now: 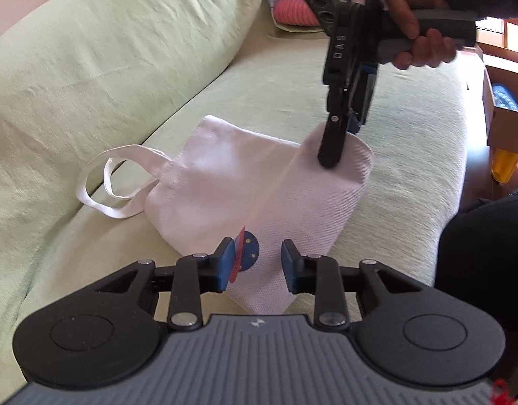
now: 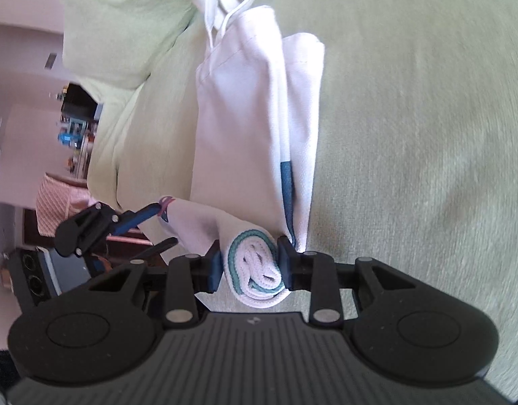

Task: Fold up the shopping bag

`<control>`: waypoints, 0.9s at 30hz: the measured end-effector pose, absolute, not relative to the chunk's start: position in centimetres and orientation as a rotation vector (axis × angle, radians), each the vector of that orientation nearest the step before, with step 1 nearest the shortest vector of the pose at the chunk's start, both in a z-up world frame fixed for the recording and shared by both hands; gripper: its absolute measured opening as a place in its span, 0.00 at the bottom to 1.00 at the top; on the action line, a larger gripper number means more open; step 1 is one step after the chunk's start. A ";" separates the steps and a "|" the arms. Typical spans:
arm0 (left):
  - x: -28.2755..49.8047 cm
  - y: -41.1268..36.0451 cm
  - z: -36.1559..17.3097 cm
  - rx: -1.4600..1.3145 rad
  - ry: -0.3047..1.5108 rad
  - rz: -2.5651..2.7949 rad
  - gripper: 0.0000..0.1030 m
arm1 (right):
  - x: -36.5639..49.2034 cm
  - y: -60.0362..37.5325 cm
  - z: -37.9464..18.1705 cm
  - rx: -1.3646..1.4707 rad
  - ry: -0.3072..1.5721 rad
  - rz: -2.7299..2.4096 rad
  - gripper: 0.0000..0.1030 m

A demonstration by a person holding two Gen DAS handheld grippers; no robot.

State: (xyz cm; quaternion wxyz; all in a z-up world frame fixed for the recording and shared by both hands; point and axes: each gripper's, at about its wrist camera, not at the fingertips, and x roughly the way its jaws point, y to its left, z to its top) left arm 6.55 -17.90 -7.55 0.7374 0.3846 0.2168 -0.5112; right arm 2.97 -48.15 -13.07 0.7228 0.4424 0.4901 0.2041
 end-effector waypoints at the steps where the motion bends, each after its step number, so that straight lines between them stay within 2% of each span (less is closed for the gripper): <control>1: 6.8 -18.0 -7.7 0.838 0.478 -1.122 0.35 | 3.2 -48.1 -13.2 0.991 1.078 0.446 0.25; 11: 5.4 -16.7 -7.2 0.826 0.443 -1.097 0.35 | 0.3 -47.5 -14.2 1.079 0.853 0.311 0.25; 19: 6.5 -17.9 -8.6 0.802 0.530 -1.078 0.35 | 4.4 -45.9 -12.9 1.095 0.957 0.264 0.24; 24: 7.6 -18.4 -8.6 0.767 0.617 -1.076 0.34 | 3.7 -45.0 -11.3 1.015 0.924 0.199 0.26; 25: 7.6 -18.5 -8.5 0.770 0.625 -1.073 0.34 | 3.1 -44.6 -10.5 0.961 0.900 0.165 0.34; 26: 7.6 -18.6 -8.5 0.771 0.633 -1.070 0.34 | 2.4 -44.0 -9.4 0.870 0.862 0.092 0.50; 27: 7.5 -18.6 -8.4 0.773 0.636 -1.069 0.34 | 1.6 -43.5 -8.5 0.784 0.825 0.029 0.59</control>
